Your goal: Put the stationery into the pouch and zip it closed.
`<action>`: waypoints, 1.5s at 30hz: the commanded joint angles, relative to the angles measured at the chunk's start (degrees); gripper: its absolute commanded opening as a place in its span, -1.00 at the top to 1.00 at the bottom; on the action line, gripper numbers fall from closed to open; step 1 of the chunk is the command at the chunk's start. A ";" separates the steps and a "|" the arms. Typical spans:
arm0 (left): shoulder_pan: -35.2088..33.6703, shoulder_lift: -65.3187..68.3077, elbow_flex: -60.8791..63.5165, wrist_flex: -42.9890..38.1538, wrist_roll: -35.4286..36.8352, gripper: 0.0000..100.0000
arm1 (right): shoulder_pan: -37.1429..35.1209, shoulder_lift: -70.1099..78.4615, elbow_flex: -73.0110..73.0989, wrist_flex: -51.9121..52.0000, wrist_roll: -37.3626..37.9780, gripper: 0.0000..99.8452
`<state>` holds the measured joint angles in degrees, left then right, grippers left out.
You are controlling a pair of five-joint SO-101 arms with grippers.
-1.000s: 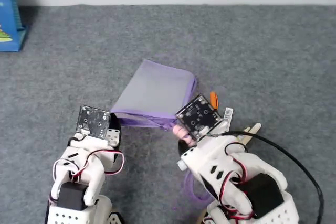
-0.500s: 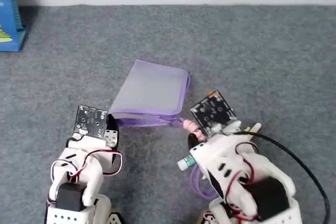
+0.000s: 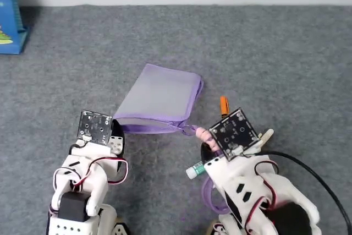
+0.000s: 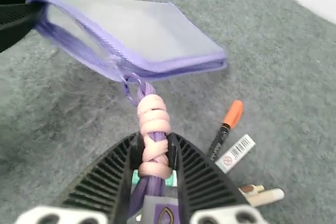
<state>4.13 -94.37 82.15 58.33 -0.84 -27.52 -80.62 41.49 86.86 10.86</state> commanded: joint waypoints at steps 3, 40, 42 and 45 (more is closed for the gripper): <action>1.32 -0.09 -1.19 -0.09 0.26 0.68 | -3.65 -0.84 -4.31 0.31 -1.76 0.98; -5.10 -0.09 -5.32 2.29 2.37 0.98 | -1.89 -0.84 -9.85 4.70 -7.12 0.50; -7.74 -0.09 -9.89 6.86 4.04 0.98 | 1.19 -0.22 -9.85 4.44 -8.26 0.44; -8.35 -0.09 -15.52 11.96 4.04 0.98 | 6.02 -0.13 -9.67 3.74 -8.35 0.46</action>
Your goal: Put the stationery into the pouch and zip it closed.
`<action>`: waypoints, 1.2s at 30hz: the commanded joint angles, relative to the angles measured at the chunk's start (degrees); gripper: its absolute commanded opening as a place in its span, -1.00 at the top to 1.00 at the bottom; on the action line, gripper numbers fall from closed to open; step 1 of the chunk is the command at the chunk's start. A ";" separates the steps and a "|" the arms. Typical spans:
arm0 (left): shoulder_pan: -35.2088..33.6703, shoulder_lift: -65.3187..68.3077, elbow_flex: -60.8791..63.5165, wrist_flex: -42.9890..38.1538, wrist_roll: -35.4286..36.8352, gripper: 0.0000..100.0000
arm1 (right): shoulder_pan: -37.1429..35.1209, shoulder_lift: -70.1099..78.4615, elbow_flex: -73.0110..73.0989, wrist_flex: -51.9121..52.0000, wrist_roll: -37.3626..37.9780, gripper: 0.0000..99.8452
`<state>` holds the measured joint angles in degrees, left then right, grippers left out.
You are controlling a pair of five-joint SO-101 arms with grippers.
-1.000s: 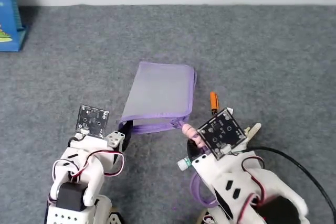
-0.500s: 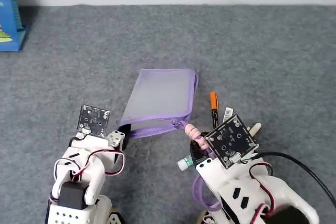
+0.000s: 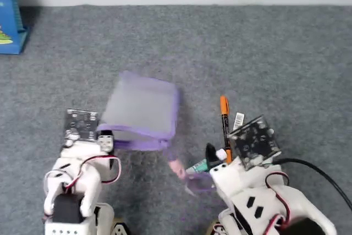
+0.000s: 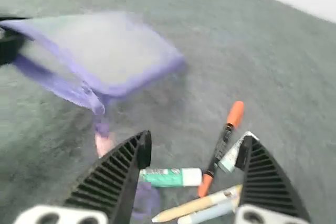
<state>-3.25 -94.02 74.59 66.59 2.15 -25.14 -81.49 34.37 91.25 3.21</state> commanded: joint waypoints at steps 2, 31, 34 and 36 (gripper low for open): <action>-0.97 -0.26 -10.07 4.66 1.05 0.98 | 5.41 0.84 -2.46 -0.75 -0.62 0.49; 3.34 -0.35 -10.42 5.36 1.23 0.98 | 18.95 70.81 0.70 -45.85 0.97 0.49; 3.34 -0.35 -10.42 5.63 1.23 0.98 | 19.74 76.88 -3.34 -45.85 0.79 0.49; 3.34 -0.35 -10.33 5.71 1.23 0.98 | 19.74 81.10 -5.80 -45.85 0.79 0.49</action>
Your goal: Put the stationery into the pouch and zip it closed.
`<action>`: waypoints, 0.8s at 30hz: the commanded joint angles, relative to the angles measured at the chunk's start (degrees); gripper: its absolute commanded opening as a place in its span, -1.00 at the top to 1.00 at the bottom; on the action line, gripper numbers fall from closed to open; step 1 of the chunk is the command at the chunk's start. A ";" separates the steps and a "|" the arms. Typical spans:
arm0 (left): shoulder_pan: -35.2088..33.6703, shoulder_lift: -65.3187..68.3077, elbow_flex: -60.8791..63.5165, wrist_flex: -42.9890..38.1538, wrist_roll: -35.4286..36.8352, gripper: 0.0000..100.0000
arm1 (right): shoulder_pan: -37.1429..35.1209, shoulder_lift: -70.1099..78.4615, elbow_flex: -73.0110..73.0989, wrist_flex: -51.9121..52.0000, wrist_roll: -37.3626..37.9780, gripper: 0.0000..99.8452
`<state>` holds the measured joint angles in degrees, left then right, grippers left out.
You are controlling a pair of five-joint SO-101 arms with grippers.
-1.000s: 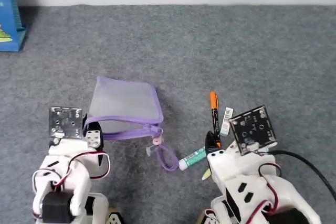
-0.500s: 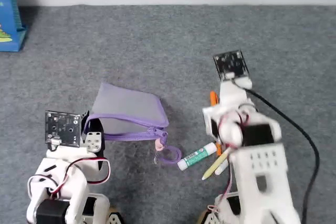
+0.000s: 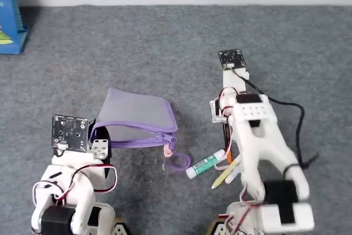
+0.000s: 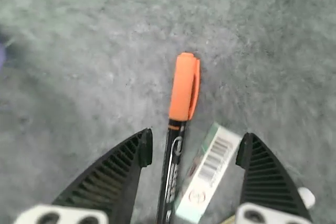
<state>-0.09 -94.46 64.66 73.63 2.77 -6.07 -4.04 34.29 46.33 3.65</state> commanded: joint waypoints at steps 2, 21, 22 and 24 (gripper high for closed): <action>0.09 0.00 -0.13 -1.32 0.70 0.98 | 0.66 7.60 -8.26 -0.92 0.26 0.49; 0.09 0.00 1.36 -1.49 0.44 0.98 | 0.22 18.86 -18.73 1.54 4.22 0.98; 0.09 0.00 1.36 -1.49 0.44 0.98 | 0.22 18.42 -19.08 2.68 4.31 0.98; 0.09 0.00 1.36 -1.58 0.44 0.98 | 0.22 16.75 -20.04 6.55 4.40 0.98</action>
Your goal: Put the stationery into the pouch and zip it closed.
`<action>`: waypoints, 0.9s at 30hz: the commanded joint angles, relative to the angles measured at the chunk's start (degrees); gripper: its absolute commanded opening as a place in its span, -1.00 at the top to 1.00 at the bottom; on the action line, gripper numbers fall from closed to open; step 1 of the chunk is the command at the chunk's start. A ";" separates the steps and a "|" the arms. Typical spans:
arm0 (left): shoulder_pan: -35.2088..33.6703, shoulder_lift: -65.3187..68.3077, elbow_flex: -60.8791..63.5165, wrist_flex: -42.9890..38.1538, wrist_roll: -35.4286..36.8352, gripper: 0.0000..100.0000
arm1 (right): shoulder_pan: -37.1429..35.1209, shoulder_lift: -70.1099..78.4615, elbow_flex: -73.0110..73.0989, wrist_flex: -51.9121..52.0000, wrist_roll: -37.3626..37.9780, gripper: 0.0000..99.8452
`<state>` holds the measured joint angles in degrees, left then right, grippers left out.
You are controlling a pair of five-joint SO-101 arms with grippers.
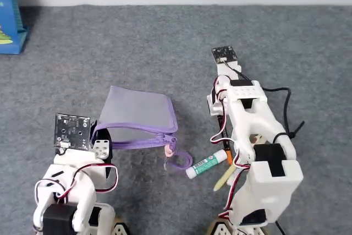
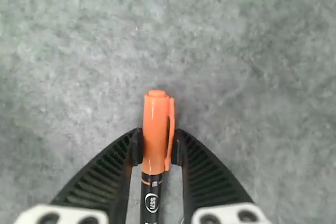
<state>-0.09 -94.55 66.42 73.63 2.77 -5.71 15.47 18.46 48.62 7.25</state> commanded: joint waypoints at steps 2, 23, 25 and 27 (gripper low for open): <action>0.09 0.09 -0.40 -1.58 0.44 0.98 | -0.13 -5.76 -5.36 9.89 0.88 0.98; 0.53 0.70 -11.65 1.49 0.44 0.98 | -11.03 -62.46 -6.07 38.90 -11.16 0.98; 0.53 0.70 -14.11 2.73 0.44 0.98 | -11.30 -67.47 -6.07 37.32 -13.27 0.98; 0.53 1.67 -16.31 3.60 0.44 0.98 | -11.30 -71.87 -6.07 36.00 -15.21 0.98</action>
<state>0.00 -94.11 55.96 76.62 2.77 -16.53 -49.32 15.21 86.77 -5.49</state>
